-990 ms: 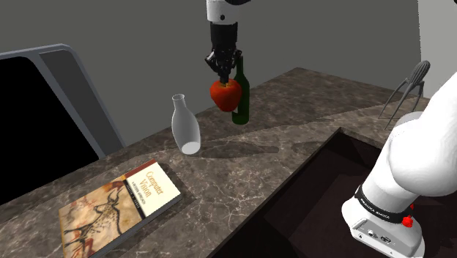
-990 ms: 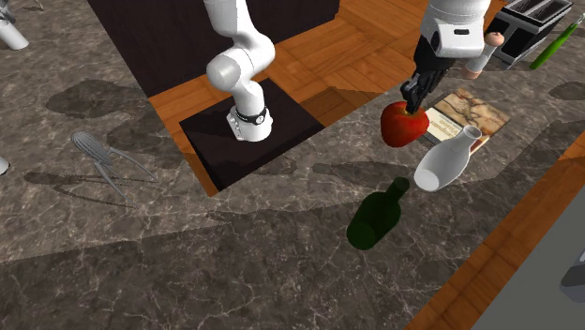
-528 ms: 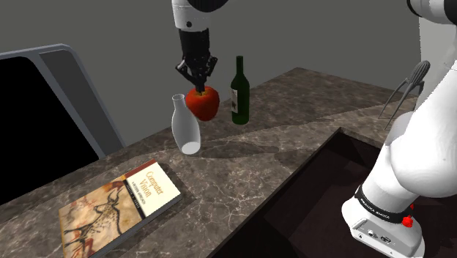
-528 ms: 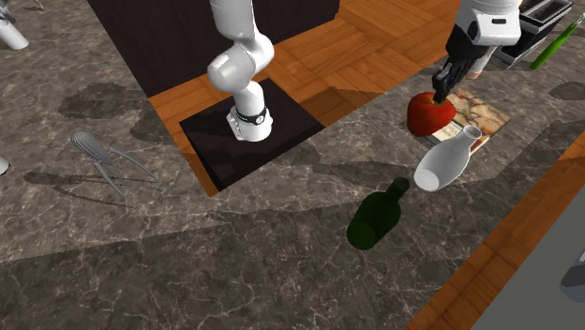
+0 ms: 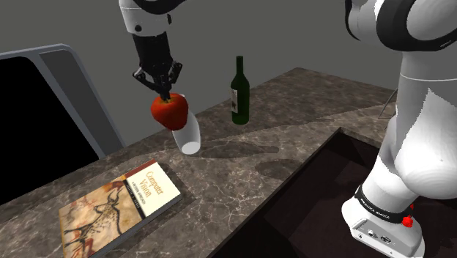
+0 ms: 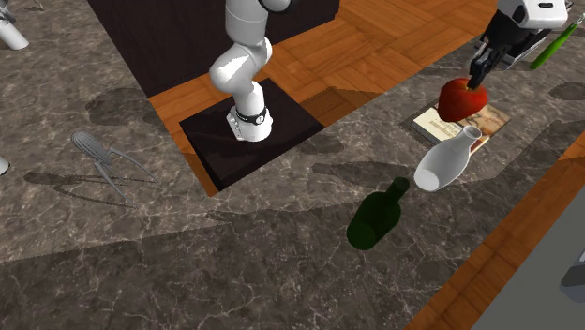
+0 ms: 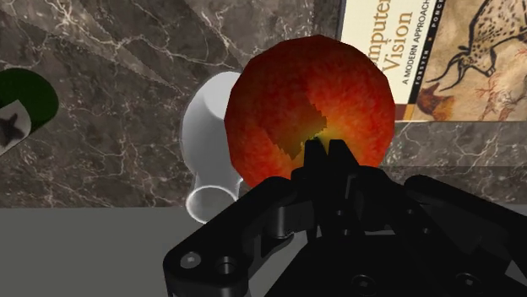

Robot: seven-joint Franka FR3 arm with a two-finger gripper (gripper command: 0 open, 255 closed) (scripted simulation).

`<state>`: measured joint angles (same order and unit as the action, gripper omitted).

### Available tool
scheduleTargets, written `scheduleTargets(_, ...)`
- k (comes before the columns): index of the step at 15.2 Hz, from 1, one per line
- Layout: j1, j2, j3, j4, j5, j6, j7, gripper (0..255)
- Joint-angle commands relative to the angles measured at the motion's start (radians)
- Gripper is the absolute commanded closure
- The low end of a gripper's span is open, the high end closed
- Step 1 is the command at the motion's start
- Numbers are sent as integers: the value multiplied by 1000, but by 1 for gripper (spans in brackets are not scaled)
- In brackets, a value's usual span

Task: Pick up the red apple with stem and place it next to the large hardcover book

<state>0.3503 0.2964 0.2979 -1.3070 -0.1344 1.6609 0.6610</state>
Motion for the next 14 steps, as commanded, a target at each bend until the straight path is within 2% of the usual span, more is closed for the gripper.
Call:
scheduleTargets(1, 33, 62, 7, 87, -22, -28, 32, 255)
scheduleTargets(14, 13, 29, 4, -137, -14, 163, 41, 255)
